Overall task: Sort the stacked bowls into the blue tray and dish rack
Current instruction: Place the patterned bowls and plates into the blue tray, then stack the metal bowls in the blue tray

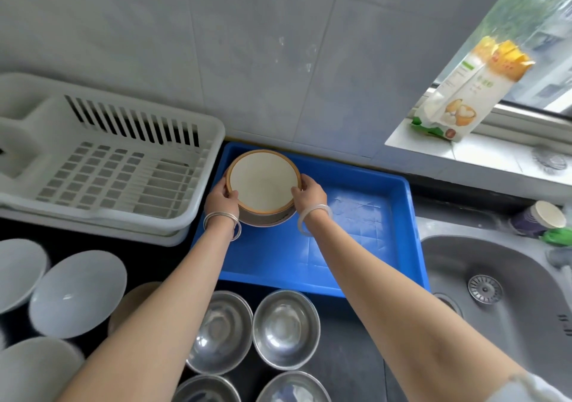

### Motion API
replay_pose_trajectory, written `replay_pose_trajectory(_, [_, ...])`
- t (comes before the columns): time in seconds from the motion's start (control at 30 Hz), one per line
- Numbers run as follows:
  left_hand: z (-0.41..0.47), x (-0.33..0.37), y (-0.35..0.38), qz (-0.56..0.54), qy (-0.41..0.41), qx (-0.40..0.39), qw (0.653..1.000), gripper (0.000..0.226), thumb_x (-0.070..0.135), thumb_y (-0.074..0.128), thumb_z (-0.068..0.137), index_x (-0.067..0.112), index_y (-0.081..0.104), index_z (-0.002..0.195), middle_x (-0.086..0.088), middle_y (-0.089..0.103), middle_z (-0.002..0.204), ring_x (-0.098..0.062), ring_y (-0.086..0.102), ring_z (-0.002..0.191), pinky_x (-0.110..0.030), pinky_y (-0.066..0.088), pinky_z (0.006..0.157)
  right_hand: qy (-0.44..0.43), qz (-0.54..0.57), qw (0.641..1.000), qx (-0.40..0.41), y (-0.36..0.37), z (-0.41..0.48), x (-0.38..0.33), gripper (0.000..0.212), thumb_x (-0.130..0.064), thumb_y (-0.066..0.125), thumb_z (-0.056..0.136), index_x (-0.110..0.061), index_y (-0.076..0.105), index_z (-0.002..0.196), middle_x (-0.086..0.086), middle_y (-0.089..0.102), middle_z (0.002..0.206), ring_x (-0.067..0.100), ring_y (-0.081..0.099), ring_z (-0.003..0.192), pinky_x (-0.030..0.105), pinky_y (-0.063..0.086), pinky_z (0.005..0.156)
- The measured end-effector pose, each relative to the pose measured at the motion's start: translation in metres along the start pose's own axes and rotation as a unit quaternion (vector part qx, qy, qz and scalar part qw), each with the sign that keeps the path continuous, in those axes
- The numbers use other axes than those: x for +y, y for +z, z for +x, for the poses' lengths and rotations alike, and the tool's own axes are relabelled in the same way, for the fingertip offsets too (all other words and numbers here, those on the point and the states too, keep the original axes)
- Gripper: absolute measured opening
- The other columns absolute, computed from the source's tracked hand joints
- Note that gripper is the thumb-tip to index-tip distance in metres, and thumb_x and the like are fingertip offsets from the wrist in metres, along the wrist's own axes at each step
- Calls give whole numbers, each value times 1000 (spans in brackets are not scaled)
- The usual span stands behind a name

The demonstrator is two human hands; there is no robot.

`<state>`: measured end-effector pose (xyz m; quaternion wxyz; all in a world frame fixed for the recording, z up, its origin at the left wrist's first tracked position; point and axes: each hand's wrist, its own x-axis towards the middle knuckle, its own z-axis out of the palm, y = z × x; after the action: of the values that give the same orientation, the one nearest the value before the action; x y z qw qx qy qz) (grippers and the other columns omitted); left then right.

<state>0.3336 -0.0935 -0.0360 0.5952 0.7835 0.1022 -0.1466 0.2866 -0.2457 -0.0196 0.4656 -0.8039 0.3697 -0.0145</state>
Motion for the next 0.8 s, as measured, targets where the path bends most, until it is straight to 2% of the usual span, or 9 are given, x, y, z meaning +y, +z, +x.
replay_pose_trajectory(0.07, [-6, 0, -1, -1, 6, 5, 1000, 41, 8, 45, 92, 17, 49, 133, -5, 59, 130, -26, 55, 118, -38, 42, 102, 10, 21, 1000, -2, -4, -4, 1, 44, -14, 44, 92, -15, 44, 136, 6, 57, 131, 26, 56, 113, 33, 46, 93])
replay_pose_trajectory(0.13, [-16, -1, -4, -6, 13, -1, 1000, 40, 10, 45, 93, 18, 50, 132, -4, 59, 130, -25, 55, 118, -40, 43, 103, 19, 46, 999, -9, -11, -11, 2, 43, -15, 43, 92, -17, 46, 135, 5, 58, 131, 26, 58, 111, 36, 49, 94])
replay_pose_trajectory(0.3, [-58, -8, -15, 2, -6, -32, 999, 43, 15, 48, 93, 14, 45, 136, -6, 54, 135, -26, 55, 119, -45, 43, 103, -22, 31, 999, 1, -36, -45, 16, 30, -19, 42, 92, -19, 58, 117, 4, 67, 113, 22, 63, 89, 35, 53, 76])
replay_pose_trajectory(0.4, [-100, -19, -23, 18, -5, -21, 1000, 38, 15, 53, 90, 12, 52, 129, -9, 61, 126, -27, 60, 109, -43, 46, 100, -37, 25, 999, -23, -48, -76, 36, 25, -20, 44, 90, -20, 62, 106, 6, 68, 104, 26, 66, 90, 42, 55, 80])
replay_pose_trajectory(0.57, [-180, -51, -33, 49, -26, -25, 998, 20, 11, 61, 85, 8, 65, 104, -14, 69, 100, -28, 64, 92, -37, 50, 91, -39, 35, 997, -65, -63, -134, 87, 18, -15, 48, 89, -26, 61, 84, -2, 68, 78, 24, 68, 80, 37, 55, 77])
replay_pose_trajectory(0.67, [-216, -76, -36, 114, -46, -62, 990, 16, 12, 62, 84, 12, 66, 99, -5, 68, 91, -20, 63, 89, -27, 46, 81, -5, 26, 996, -81, -66, -165, 122, 18, -15, 50, 88, -27, 62, 81, -3, 69, 76, 22, 68, 77, 39, 55, 80])
replay_pose_trajectory(0.8, [-248, -103, -33, 185, -70, -122, 973, 17, 9, 64, 82, 13, 65, 98, -5, 67, 99, -16, 62, 94, -24, 45, 85, 30, -65, 990, -121, -65, -189, 153, 15, -23, 51, 86, -23, 65, 93, -5, 68, 85, 18, 67, 78, 28, 50, 70])
